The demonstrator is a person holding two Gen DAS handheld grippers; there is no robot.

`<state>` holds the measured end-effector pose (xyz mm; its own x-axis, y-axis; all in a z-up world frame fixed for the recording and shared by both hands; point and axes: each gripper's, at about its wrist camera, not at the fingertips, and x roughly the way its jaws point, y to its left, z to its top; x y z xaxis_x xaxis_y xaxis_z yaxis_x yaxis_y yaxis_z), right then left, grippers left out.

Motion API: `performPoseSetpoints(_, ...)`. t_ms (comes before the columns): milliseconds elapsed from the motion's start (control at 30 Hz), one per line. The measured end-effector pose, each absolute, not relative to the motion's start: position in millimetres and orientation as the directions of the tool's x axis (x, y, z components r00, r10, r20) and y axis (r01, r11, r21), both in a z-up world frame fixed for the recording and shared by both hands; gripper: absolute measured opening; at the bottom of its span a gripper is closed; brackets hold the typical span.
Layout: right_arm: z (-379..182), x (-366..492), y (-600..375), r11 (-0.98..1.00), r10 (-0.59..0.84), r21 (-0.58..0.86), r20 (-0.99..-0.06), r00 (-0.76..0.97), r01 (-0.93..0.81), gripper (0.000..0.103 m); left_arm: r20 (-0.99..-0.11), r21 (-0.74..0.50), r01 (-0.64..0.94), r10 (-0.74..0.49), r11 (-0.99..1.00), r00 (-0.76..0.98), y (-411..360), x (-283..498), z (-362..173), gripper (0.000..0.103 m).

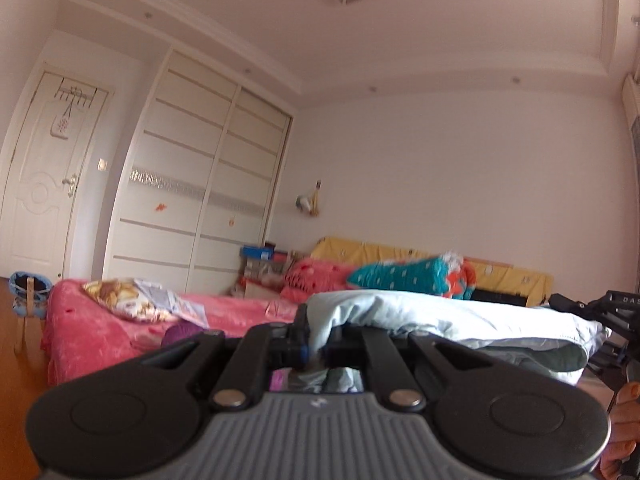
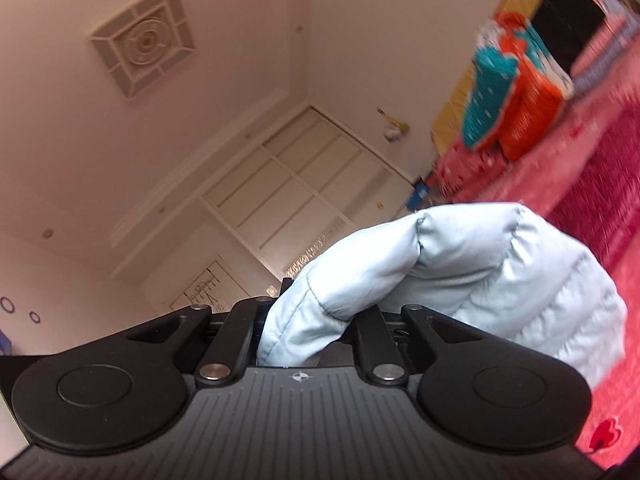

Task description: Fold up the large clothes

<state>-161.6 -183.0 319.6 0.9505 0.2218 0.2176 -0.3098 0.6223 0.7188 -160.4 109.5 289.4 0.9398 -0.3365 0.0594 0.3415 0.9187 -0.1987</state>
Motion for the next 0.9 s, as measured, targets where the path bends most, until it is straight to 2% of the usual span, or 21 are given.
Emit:
performPoseSetpoints(367,413.5,-237.7,-148.3,0.779,0.165,0.516,0.378,0.911,-0.355,0.013,0.296,-0.184,0.412,-0.349,0.892,0.889,132.3,-202.7,353.6,0.004)
performPoseSetpoints(567,430.4,-250.1,-147.3,0.811,0.15,0.488,0.36,0.921,-0.323,0.013,0.325,-0.161,0.418,-0.352,0.894,0.878,129.4,-199.4,374.2,0.005)
performPoseSetpoints(633,421.7,-234.7,-152.5,0.806,0.14,0.514,0.317,0.938,-0.294,0.013,0.289,-0.142,0.4,-0.349,0.905,0.892,122.2,-180.6,369.2,0.005)
performPoseSetpoints(733,399.2,-194.7,-160.5,0.809,0.107,0.548,0.219,0.97,-0.213,0.013,0.185,-0.117,0.38,-0.356,0.917,0.916,109.5,-144.5,355.7,0.005)
performPoseSetpoints(900,339.9,-121.2,-175.0,0.816,0.027,0.578,0.017,0.999,-0.032,0.013,-0.08,-0.035,0.345,-0.346,0.938,0.935,73.0,-48.7,303.9,0.005)
